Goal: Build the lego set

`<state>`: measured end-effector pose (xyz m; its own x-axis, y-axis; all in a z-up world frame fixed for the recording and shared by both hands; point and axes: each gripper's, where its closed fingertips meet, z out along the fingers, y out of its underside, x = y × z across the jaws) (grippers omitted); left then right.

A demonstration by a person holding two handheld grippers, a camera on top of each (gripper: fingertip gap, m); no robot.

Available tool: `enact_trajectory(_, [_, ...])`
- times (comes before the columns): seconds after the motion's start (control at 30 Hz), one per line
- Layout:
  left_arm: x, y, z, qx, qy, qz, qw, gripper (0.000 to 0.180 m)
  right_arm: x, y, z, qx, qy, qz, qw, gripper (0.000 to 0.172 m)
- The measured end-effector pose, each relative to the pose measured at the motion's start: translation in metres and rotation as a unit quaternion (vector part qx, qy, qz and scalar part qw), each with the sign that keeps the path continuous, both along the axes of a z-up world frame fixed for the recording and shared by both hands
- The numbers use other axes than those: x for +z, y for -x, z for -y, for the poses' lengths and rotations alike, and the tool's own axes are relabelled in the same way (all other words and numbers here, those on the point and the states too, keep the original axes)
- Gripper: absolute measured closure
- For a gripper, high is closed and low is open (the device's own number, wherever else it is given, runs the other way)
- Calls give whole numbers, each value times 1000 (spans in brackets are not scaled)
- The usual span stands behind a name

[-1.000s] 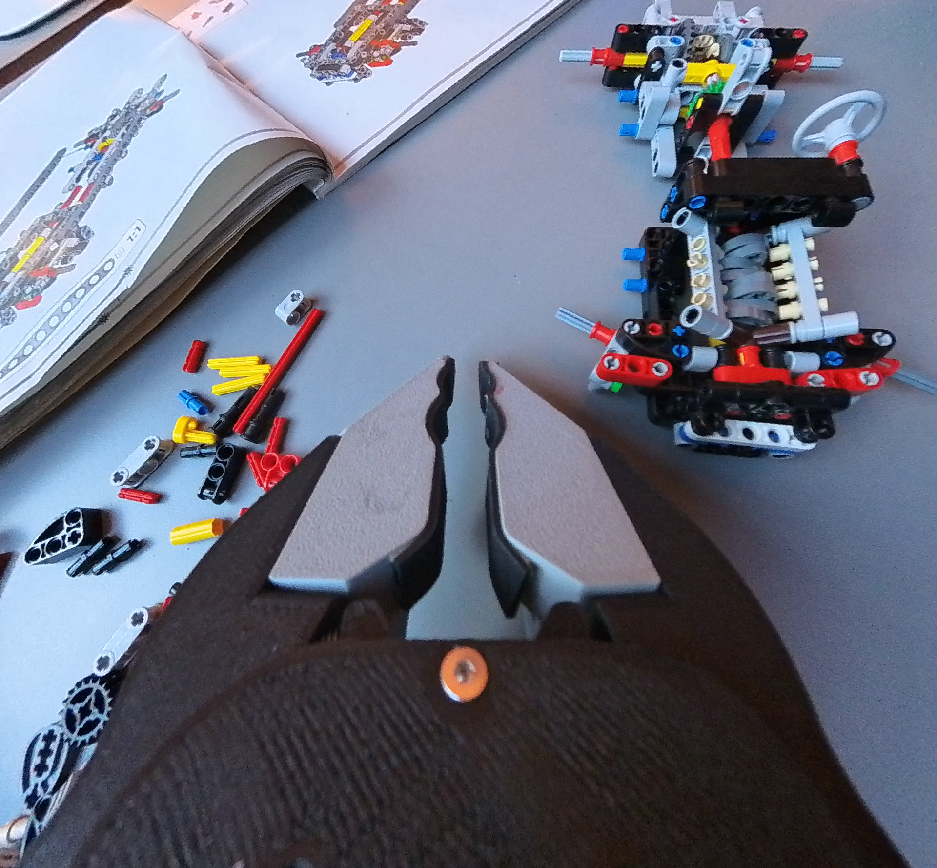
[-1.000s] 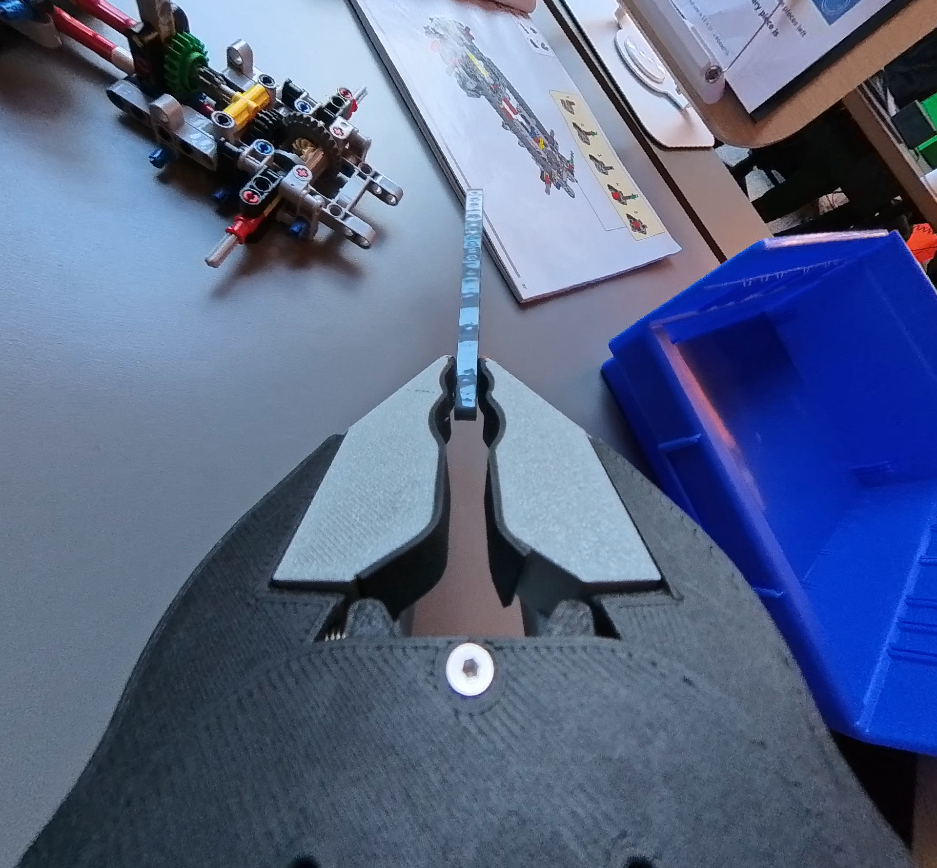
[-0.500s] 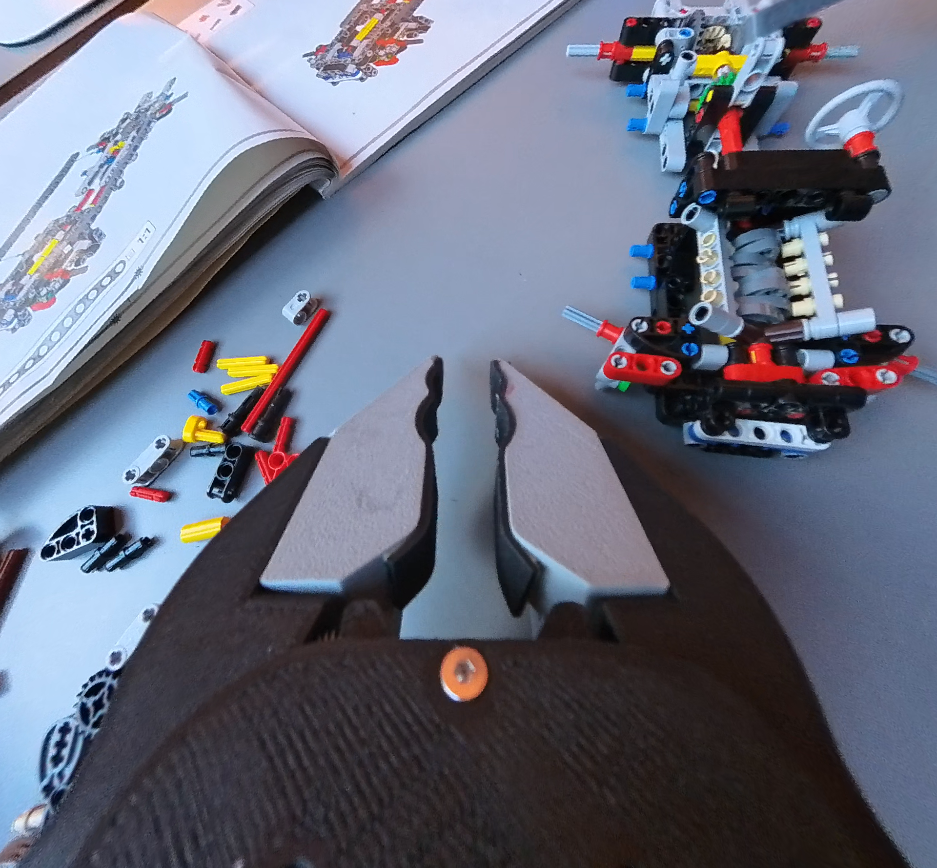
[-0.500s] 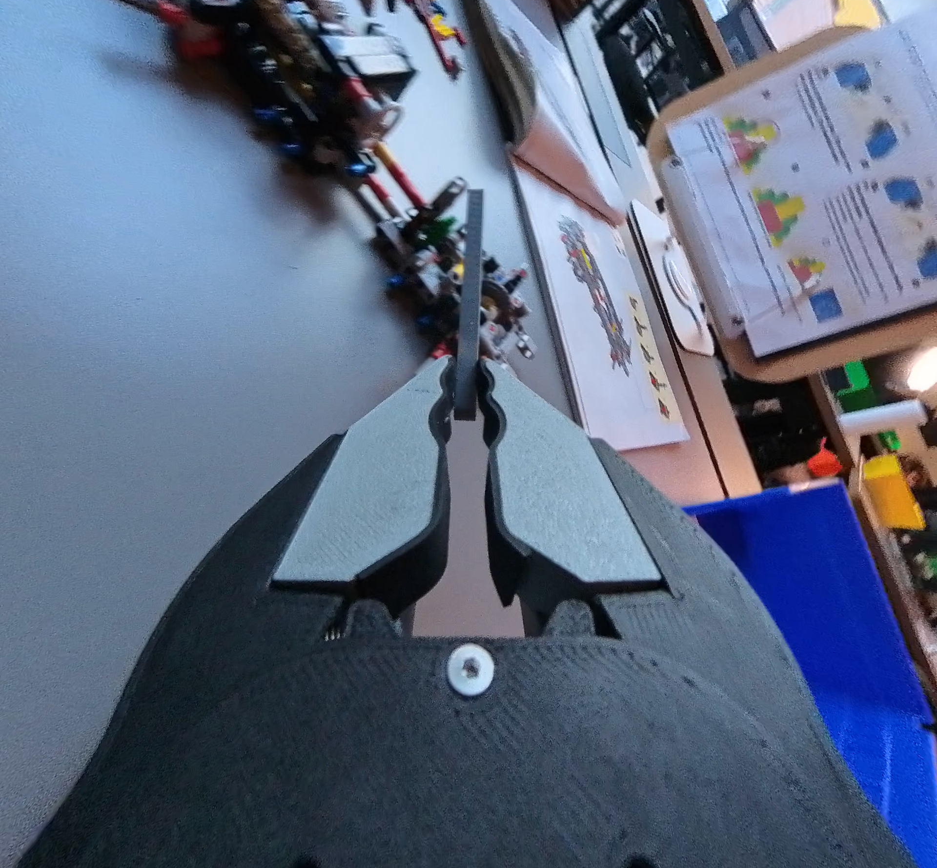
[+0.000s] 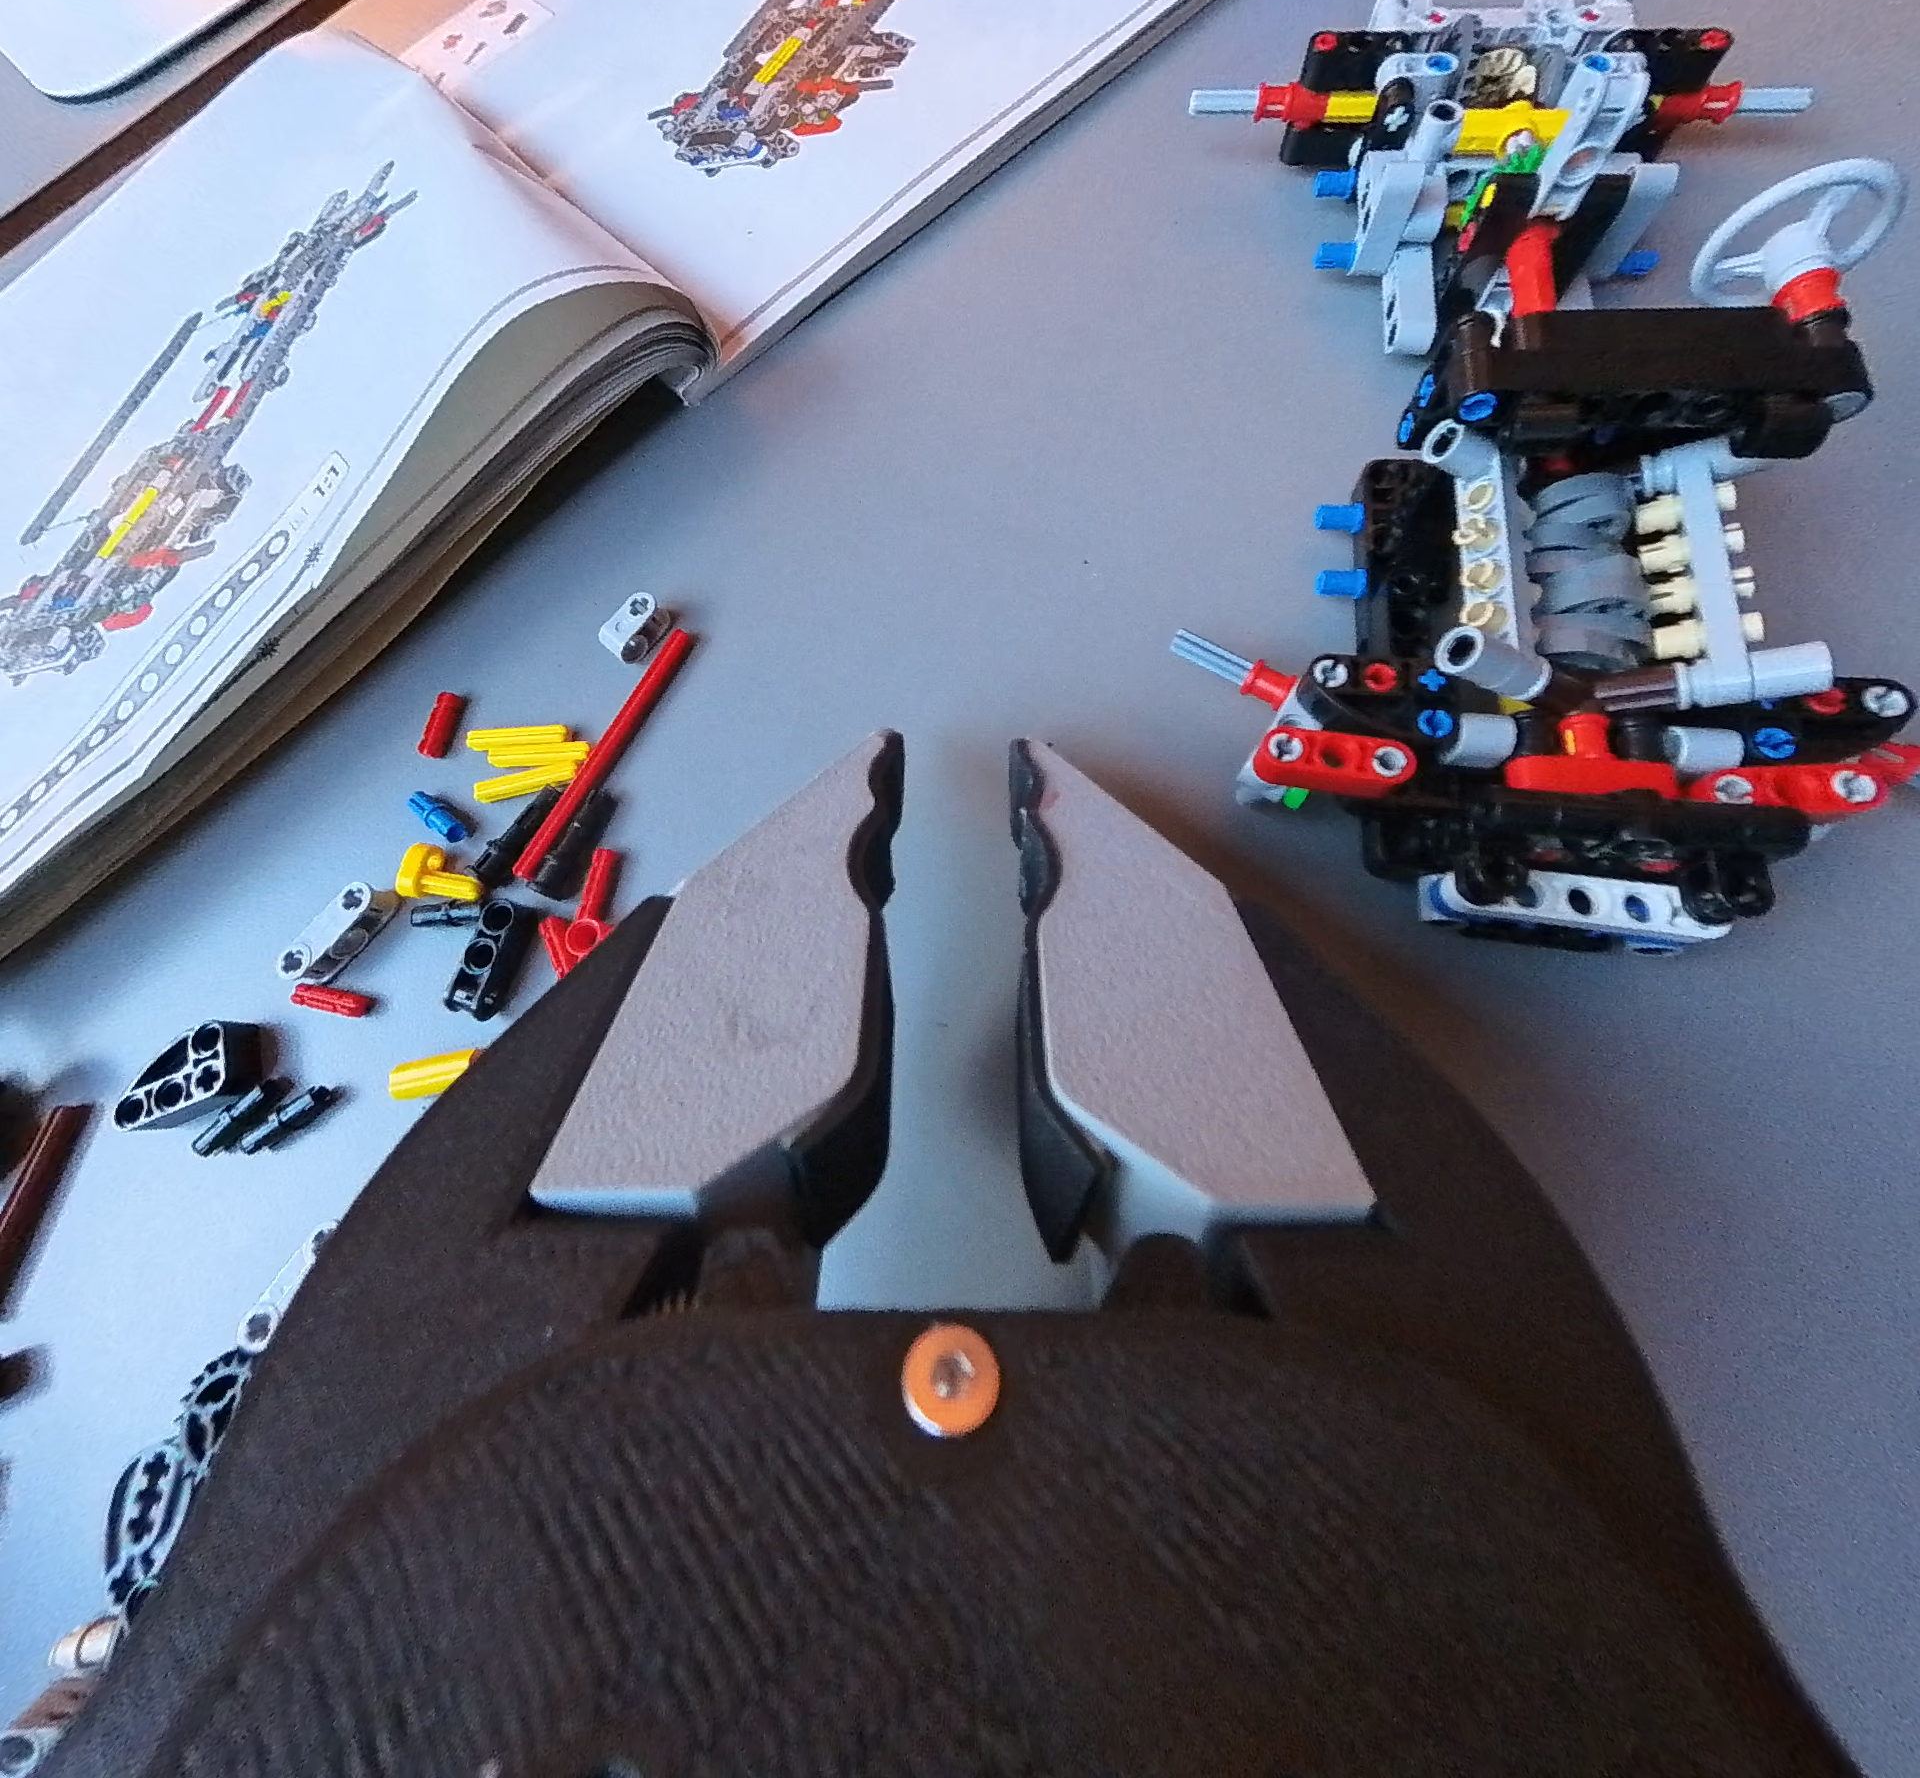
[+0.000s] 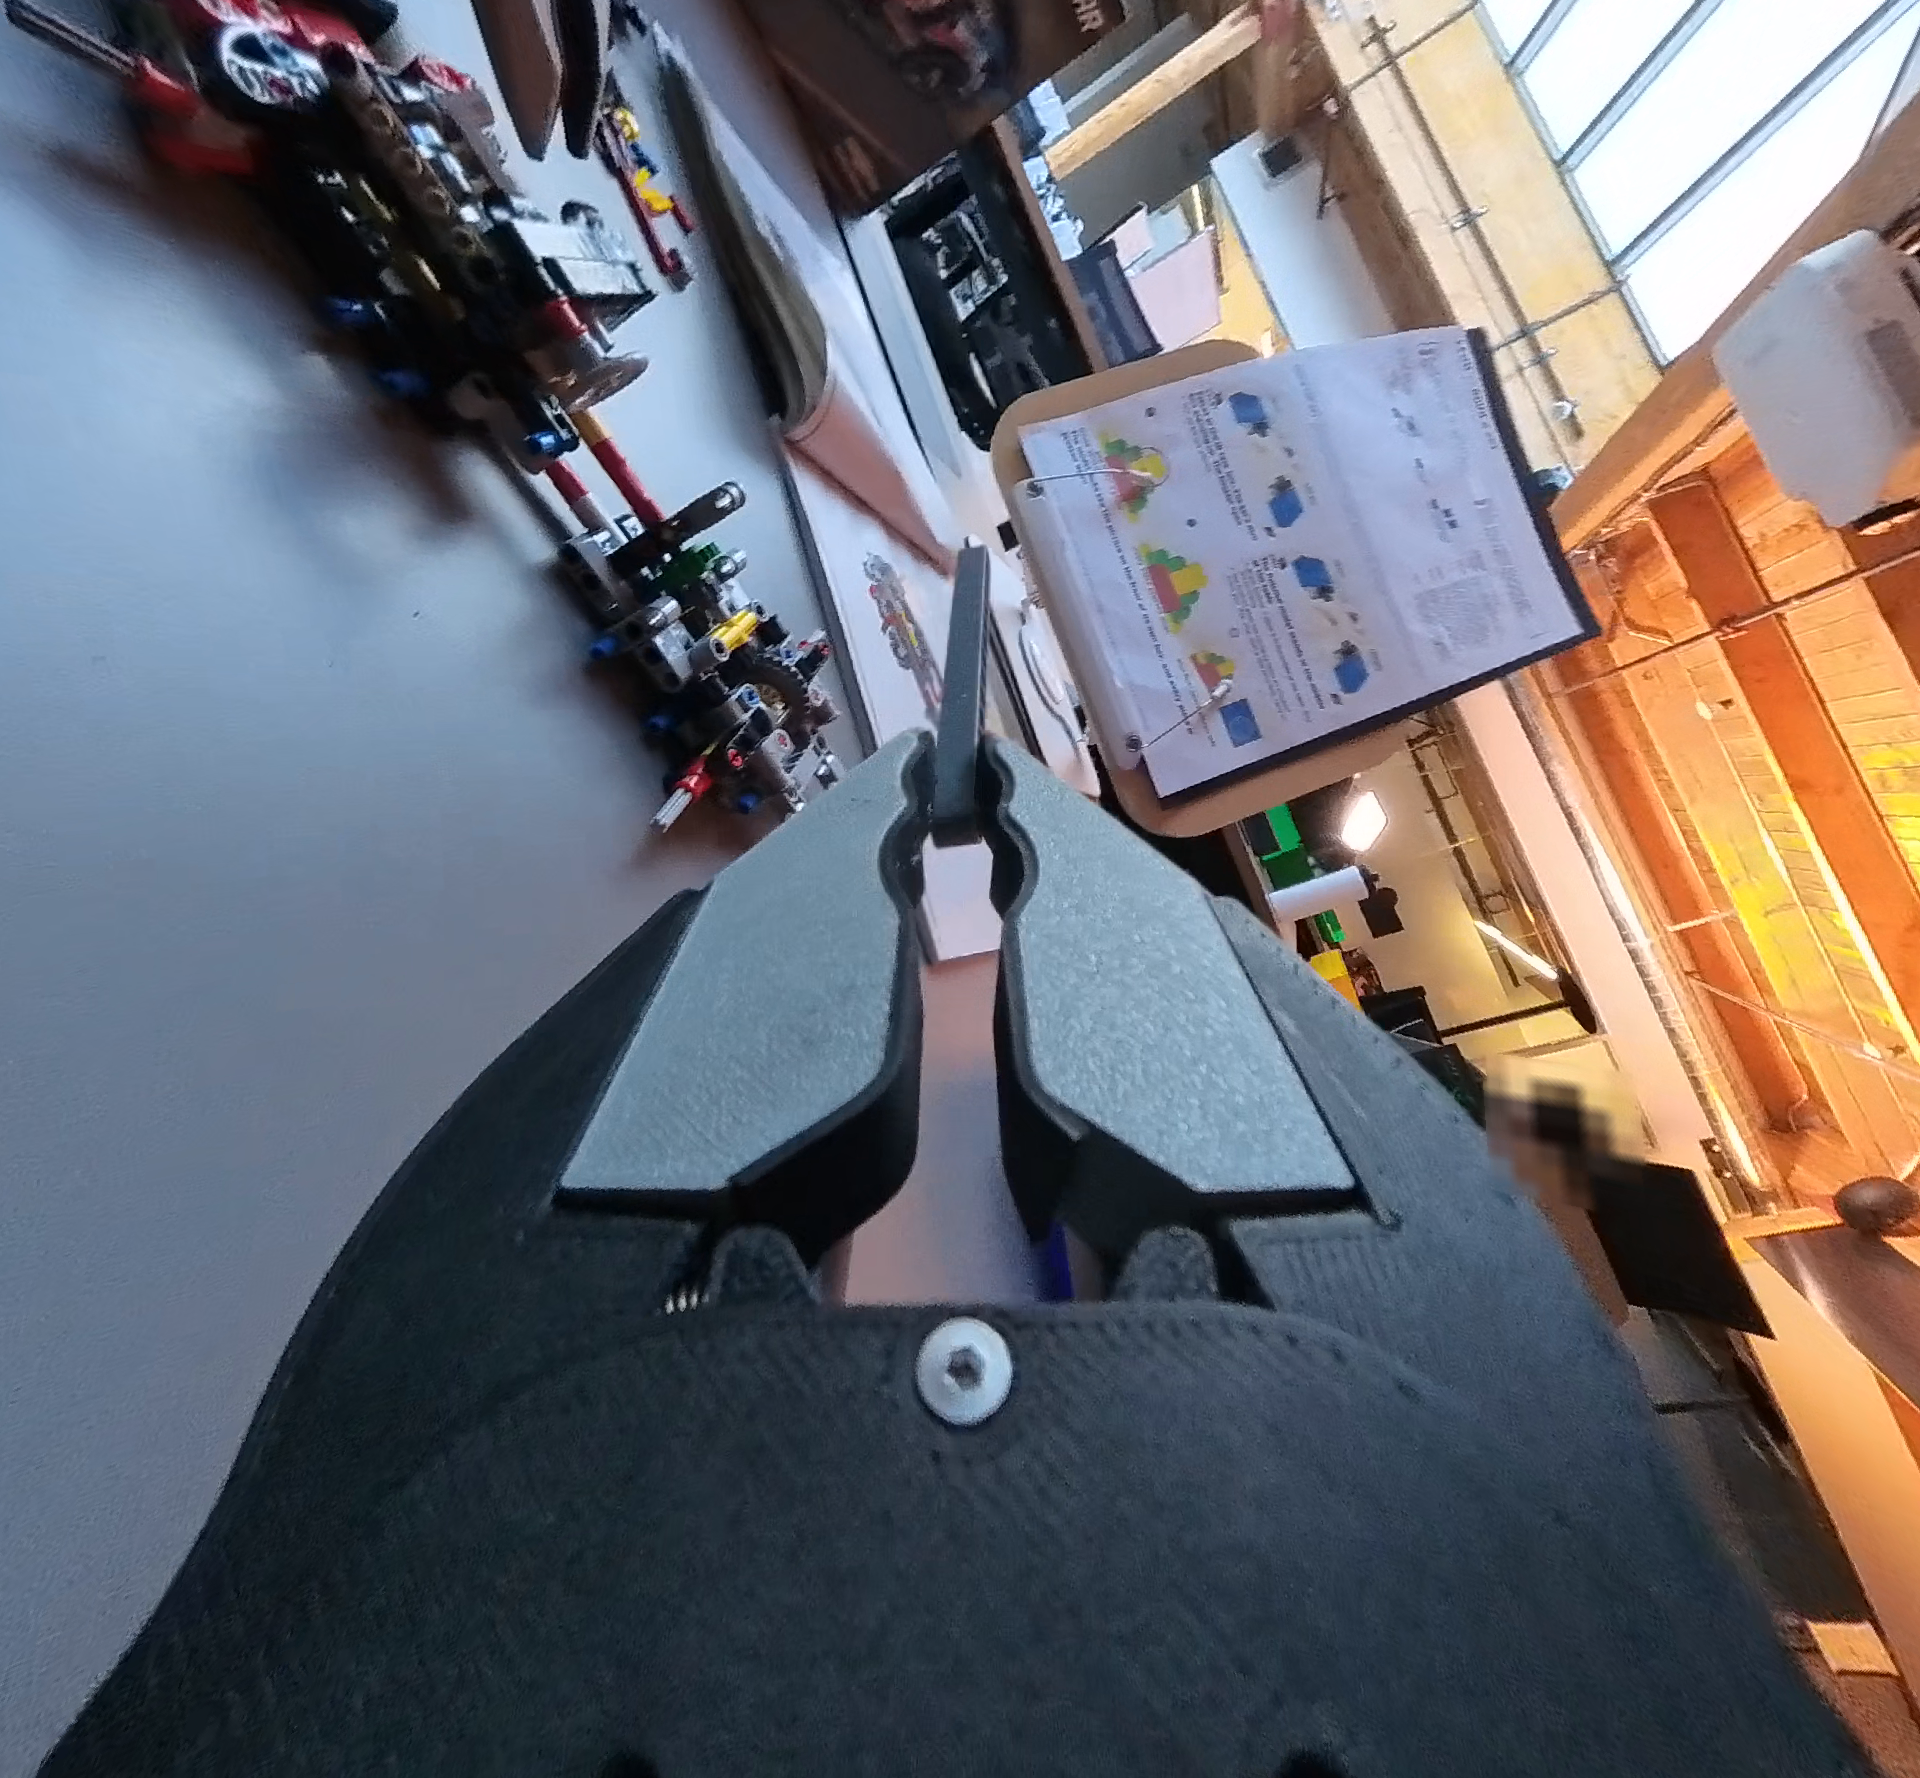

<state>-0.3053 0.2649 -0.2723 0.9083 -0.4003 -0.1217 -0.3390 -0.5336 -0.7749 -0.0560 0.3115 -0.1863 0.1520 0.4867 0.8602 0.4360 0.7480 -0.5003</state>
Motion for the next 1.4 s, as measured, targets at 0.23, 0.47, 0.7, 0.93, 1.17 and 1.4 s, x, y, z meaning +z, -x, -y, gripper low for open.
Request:
enact_trajectory(0.23, [68, -40, 23, -103, -131, 151, 974, 168, 11, 5, 63, 88, 53, -17, 995, 167])
enact_trajectory(0.47, [101, -118, 52, -228, 35, 338, 913, 142, 7, 3, 91, 112, 7, 34, 993, 167])
enact_trajectory(0.7, [81, -167, 61, -288, 135, 377, 870, 145, 3, 6, 106, 126, -43, 62, 989, 168])
enact_trajectory(0.93, [73, -178, 61, -287, 157, 367, 871, 153, 2, 8, 114, 133, -50, 66, 988, 168])
enact_trajectory(1.17, [58, -163, 49, -270, 50, 194, 942, 147, 7, 10, 116, 139, 9, 60, 988, 168])
enact_trajectory(1.4, [36, -170, 43, -258, 0, 36, 965, 149, 1, 9, 97, 189, 347, 67, 916, 167])
